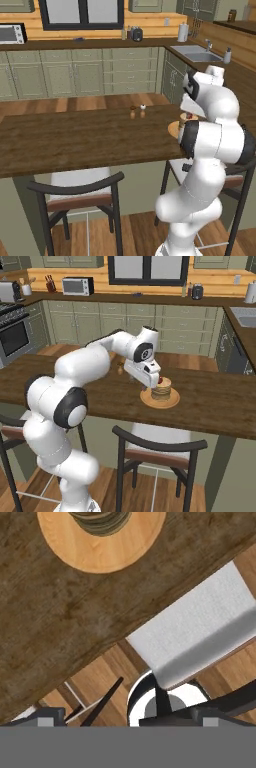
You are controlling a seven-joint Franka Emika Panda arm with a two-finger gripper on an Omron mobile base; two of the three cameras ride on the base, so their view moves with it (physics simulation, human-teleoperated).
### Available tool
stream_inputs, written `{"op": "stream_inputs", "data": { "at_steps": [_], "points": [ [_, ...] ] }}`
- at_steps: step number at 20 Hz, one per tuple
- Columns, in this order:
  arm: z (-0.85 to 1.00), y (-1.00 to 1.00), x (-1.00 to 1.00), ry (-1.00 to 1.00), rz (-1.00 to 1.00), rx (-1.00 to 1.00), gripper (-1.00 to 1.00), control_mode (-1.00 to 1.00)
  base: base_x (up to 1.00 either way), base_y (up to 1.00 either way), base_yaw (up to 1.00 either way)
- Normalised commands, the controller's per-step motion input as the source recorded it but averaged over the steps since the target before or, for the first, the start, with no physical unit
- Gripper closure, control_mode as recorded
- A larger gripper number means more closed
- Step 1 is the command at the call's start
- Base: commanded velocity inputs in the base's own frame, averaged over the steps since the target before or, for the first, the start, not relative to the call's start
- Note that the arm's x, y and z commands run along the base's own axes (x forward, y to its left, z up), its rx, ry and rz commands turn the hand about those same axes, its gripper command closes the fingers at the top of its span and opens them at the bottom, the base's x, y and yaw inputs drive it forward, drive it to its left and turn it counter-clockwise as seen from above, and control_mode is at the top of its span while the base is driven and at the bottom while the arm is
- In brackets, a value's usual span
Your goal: Take the strawberry from the fridge and place it on top of the pancake, located on the dining counter.
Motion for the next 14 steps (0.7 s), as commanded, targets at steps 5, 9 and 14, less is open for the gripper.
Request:
{"op": "stream_inputs", "data": {
  "at_steps": [5,9,14],
  "points": [
    [0.61,0.34,-0.12,0.0,0.0,0.0,-1.0,-1.0,0.0,0.0,0.0],
    [0.65,0.03,-0.39,-0.02,0.0,0.0,-1.0,-1.0,0.0,0.0,0.0],
    [0.1,0.01,-0.92,-0.31,0.02,0.0,-1.0,-1.0,0.0,0.0,0.0]
  ]
}}
